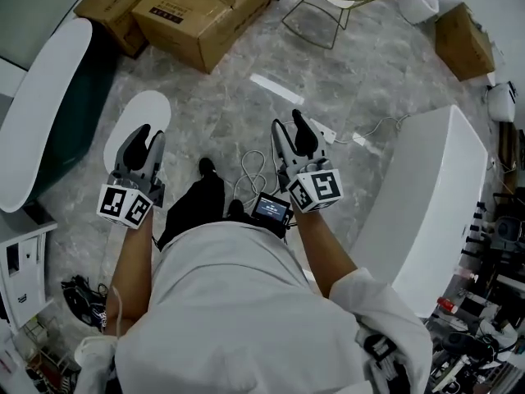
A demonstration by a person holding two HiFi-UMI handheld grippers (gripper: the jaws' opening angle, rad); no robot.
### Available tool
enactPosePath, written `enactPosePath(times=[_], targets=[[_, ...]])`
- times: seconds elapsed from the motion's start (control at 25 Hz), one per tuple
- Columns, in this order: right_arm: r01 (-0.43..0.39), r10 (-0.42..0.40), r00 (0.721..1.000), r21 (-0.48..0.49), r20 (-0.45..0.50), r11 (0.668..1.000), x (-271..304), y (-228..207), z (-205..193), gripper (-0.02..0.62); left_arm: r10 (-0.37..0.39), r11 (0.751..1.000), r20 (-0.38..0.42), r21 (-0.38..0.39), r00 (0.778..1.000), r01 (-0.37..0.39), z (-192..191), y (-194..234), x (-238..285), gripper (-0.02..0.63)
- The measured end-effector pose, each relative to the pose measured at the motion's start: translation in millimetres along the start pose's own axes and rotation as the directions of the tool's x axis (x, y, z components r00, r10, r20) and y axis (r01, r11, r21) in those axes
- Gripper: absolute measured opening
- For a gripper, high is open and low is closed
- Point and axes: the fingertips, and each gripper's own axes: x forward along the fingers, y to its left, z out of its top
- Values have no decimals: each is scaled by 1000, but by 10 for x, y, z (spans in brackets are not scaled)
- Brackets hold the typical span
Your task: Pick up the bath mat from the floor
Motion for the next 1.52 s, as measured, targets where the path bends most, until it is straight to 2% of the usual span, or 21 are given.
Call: enactPosePath(times=[0.28,0.44,0.56,0.76,0.92,1.04,1.24,1.4,1.52], targets=[[-47,46,997,-15,-54,999,1027,-114,-158,206,104,993,6,-64,995,-103,-125,929,366,140],[-67,65,995,-20,-71,998,1769,-94,-134,206,111,992,-2,-66,994,-111,-14,1494,654,140],[-110,108,991,-15,-76,994,2507,17,-128,206,154,986,16,-71,988,-152,146,2095,843,140],[-220,216,970,-27,-113,975,3623,382,-150,206,242,967,45,-91,969,-238,331,3009,918,140],[-329,320,938,-46,-133,943,4369,872,-248,206,347,934,60,-119,936,-338,323,3697,662,140],[-444,430,887,-54,-168,895,4773,1262,-402,206,457,882,57,-156,888,-444,185,3950,283,140],[-540,526,817,5,-237,842,5363,1686,-855,206,622,769,26,-210,782,-604,-76,4352,-385,140],[-596,605,732,136,-313,791,5827,2046,-1398,206,747,641,-18,-250,665,-726,-346,4625,-965,140],[-637,652,663,180,-368,749,6162,2305,-1812,207,813,543,-67,-272,579,-794,-541,4818,-1291,140]])
